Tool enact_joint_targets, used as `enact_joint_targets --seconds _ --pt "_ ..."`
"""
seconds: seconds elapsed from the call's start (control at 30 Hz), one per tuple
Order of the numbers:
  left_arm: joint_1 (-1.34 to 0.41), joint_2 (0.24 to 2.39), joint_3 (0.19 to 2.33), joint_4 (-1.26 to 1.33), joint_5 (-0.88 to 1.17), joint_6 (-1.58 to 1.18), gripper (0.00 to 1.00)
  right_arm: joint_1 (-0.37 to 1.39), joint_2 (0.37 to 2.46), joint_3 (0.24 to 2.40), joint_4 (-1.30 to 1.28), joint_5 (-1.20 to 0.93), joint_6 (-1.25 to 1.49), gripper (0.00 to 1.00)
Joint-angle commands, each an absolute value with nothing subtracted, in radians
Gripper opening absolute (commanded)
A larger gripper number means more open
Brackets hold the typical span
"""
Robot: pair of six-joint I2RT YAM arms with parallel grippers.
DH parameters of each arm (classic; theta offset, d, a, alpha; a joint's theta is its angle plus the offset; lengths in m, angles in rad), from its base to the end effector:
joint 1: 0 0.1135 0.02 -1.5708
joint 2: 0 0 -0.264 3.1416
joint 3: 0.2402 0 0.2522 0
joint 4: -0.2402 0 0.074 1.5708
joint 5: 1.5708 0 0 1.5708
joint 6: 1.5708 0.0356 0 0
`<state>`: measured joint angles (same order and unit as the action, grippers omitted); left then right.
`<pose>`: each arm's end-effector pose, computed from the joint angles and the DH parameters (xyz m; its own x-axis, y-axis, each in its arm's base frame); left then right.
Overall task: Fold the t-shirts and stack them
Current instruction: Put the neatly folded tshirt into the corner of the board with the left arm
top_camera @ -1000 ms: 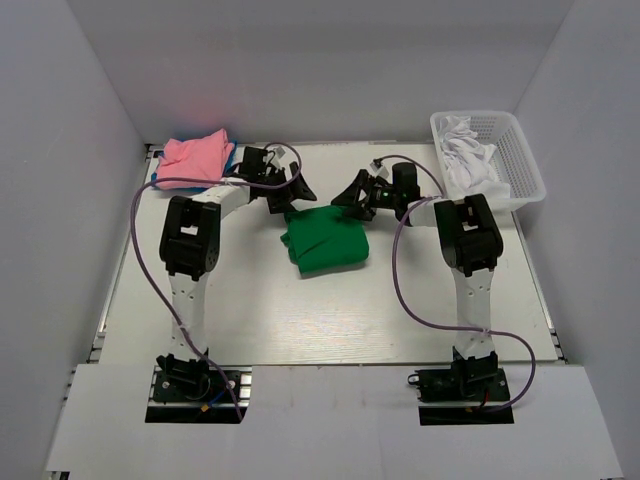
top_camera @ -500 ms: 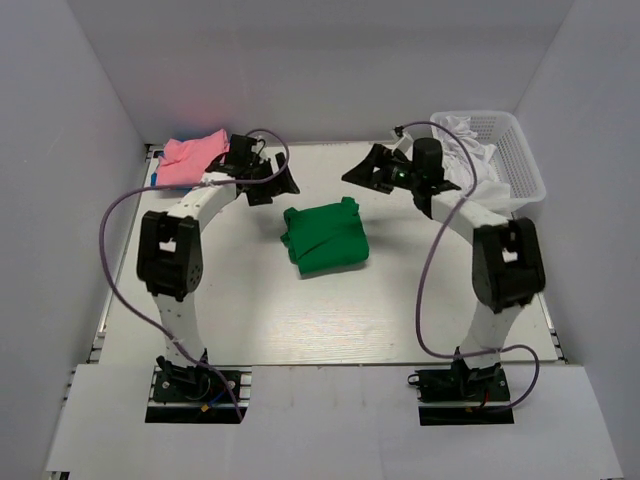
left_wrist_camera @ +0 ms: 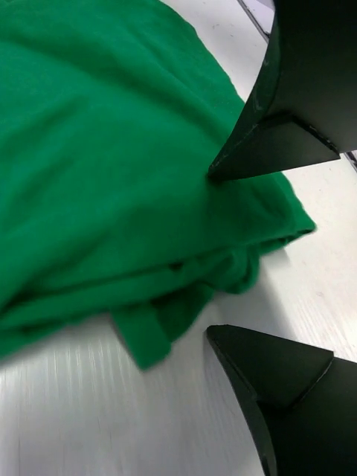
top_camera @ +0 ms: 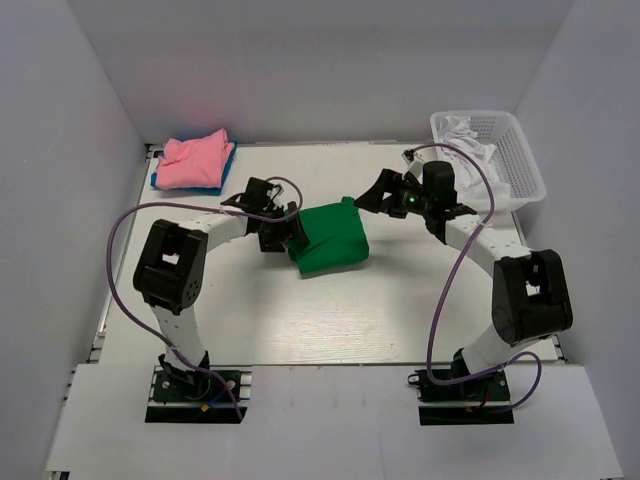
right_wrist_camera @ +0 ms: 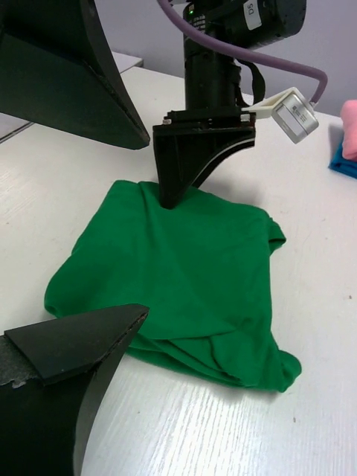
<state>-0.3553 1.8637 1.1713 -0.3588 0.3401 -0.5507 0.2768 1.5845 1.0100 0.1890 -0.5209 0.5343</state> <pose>0.3488 -0.1421 0.1627 -0.9464 -0.1750 -0.2716 -0.0140 0.8621 -0.5066 0.3405 0.1152 0.2553 -0.6579 0.2723 -0.7022 -0.4016 0.6619 0.6329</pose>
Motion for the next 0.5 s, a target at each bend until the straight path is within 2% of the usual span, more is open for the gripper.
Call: enact_joint_targets --seconds 0.0,0.1,0.17,0.23,0.27,0.37,0.4,0.47 --pt "-0.385 1.896 1.187 -0.299 0.368 -0.568 0.87 0.275 1.54 1.009 0.18 -0.497 0.503 0.9" --pt "-0.405 1.925 1.187 -0.299 0.388 -0.568 0.77 0.275 1.531 1.005 0.167 -0.48 0.495 0.9" --pt "-0.417 1.937 1.187 -0.278 0.388 -0.584 0.64 0.276 1.531 1.003 0.16 -0.466 0.492 0.9" --pt "-0.426 1.951 1.169 -0.252 0.371 -0.61 0.57 0.273 1.529 1.003 0.147 -0.456 0.491 0.9" --pt "-0.426 1.98 1.169 -0.241 0.361 -0.611 0.48 0.272 1.529 1.003 0.147 -0.456 0.491 0.9" --pt "-0.436 2.019 1.213 -0.282 0.31 -0.62 0.35 0.272 1.531 1.006 0.137 -0.456 0.488 0.9" --pt "-0.436 2.04 1.25 -0.297 0.295 -0.609 0.19 0.27 1.528 1.008 0.129 -0.451 0.488 0.9" --pt "-0.436 2.049 1.294 -0.336 0.232 -0.583 0.02 0.268 1.517 1.002 0.112 -0.442 0.479 0.9"
